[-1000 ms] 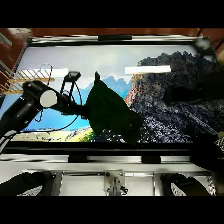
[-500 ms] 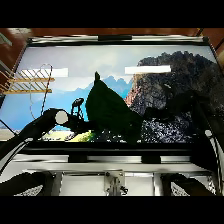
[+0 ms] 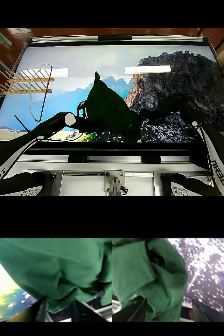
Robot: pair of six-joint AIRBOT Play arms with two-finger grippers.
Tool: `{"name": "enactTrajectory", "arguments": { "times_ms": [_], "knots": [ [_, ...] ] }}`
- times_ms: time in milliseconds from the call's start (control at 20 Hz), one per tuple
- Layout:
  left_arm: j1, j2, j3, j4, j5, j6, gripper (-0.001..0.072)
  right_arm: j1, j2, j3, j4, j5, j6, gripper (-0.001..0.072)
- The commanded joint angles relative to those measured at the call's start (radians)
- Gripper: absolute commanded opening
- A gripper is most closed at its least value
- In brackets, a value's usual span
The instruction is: Fold the shirts.
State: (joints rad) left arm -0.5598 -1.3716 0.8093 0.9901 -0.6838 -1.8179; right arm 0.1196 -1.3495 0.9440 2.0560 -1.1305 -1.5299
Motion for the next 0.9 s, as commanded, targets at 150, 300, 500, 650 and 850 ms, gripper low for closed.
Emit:
{"name": "enactTrajectory", "arguments": {
  "times_ms": [150, 300, 500, 650, 850],
  "knots": [
    [0.016, -0.006, 0.006, -0.008, -0.001, 0.068, 0.0036, 0.033, -0.076, 0.006, 0.052, 0.120, -0.047, 0.0057],
    [0.074, 0.024, 0.087, 0.033, -0.100, 0.160, 0.0034, 0.033, -0.055, 0.078, 0.050, 0.070, -0.141, 0.0061],
    [0.159, 0.190, 0.357, 0.237, -0.197, 0.166, 0.0034, 0.032, 0.097, 0.308, 0.000, 0.047, -0.254, 0.0061],
    [0.186, 0.322, 0.663, 0.250, -0.189, 0.287, 0.0035, 0.032, 0.244, 0.533, 0.027, 0.113, -0.304, 0.0061],
    [0.185, 0.414, 1.059, 0.253, -0.158, 0.338, 0.0035, 0.033, 0.424, 0.741, 0.063, 0.282, -0.307, 0.0061]
  ]
}}
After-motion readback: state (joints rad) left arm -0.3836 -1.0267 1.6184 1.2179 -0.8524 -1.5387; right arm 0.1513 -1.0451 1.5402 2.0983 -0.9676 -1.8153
